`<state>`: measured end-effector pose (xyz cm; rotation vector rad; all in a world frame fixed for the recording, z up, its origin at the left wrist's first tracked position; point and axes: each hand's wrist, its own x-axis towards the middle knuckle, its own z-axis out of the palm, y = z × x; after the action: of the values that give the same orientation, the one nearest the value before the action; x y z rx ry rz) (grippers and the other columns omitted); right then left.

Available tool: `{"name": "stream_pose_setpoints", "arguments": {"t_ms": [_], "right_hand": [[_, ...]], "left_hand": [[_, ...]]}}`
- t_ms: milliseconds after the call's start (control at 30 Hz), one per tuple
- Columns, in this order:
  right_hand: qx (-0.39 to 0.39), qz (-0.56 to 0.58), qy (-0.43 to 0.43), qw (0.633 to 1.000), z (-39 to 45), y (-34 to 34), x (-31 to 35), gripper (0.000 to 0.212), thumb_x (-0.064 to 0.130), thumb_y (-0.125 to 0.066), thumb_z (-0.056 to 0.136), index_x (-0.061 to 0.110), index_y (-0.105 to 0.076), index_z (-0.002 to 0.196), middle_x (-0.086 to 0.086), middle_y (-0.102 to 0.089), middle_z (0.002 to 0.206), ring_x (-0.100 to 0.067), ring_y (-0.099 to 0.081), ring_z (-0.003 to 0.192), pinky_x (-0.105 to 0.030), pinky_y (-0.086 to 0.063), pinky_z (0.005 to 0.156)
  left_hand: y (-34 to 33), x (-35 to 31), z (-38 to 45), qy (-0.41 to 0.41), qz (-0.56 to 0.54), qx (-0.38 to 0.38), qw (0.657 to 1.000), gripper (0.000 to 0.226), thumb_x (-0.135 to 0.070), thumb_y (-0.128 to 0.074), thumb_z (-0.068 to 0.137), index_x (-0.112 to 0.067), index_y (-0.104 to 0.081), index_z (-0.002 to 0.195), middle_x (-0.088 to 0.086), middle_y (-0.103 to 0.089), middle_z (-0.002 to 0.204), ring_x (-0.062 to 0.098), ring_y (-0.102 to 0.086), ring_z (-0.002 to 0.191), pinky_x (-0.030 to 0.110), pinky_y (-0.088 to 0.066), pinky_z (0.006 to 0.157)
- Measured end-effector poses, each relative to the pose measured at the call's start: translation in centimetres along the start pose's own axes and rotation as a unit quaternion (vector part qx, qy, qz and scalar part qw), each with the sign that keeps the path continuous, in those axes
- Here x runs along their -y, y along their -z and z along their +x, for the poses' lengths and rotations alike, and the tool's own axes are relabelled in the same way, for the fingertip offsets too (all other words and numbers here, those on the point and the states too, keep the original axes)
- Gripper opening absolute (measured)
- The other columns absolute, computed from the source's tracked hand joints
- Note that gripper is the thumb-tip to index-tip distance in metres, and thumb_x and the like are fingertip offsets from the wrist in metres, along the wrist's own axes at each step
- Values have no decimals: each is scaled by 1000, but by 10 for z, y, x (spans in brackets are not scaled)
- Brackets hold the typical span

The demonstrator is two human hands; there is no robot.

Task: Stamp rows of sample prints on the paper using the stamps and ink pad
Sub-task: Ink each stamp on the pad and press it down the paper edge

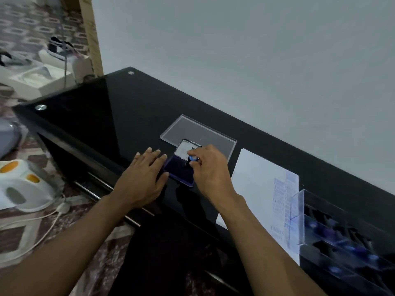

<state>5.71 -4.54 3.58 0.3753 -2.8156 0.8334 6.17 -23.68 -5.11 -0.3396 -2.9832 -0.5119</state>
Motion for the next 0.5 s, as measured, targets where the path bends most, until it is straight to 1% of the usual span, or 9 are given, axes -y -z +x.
{"name": "stream_pose_setpoints", "arguments": {"t_ms": [33,100,200,367,433,500], "right_hand": [[5,-7,-2,1000,3,-3,1,24,7,-59,91,12,-70,112,-12,-60,109,-22,-56,97,-9,-32,80],[17,-12,-5,1000,8,-7,1,25,8,-58,91,12,-70,113,-13,-61,109,-23,-56,97,-10,-31,78],[28,-18,-3,999,14,-8,3,26,6,-58,91,10,-70,114,-15,-60,111,-26,-56,99,-14,-30,79],[42,-24,-4,999,21,-13,1,25,5,-59,90,8,-71,112,-18,-61,110,-29,-57,99,-20,-32,82],[43,-27,-8,999,23,-15,1,24,5,-60,90,7,-71,110,-19,-61,110,-30,-57,100,-19,-31,82],[60,-35,-9,998,25,-16,1,24,3,-59,91,5,-71,111,-21,-60,113,-32,-56,102,-15,-31,81]], "left_hand": [[-1,4,1,2,0,1,1000,77,-60,-16,93,-17,-36,154,7,-34,160,27,-20,152,46,-14,125],[-4,11,4,3,2,3,1000,77,-60,-16,93,-16,-38,153,8,-35,160,28,-21,152,49,-16,124],[-9,18,6,3,16,5,1000,76,-60,-16,94,-17,-38,152,8,-35,159,28,-20,152,51,-17,124],[-12,23,12,4,28,3,1000,75,-60,-15,94,-19,-38,152,7,-33,161,28,-16,153,53,-12,124],[-14,25,14,2,31,0,1000,74,-59,-16,94,-19,-38,152,7,-32,161,28,-16,153,53,-12,124],[-16,26,15,-2,32,-4,999,72,-58,-19,96,-18,-39,152,7,-32,161,28,-17,153,54,-13,124]]}}
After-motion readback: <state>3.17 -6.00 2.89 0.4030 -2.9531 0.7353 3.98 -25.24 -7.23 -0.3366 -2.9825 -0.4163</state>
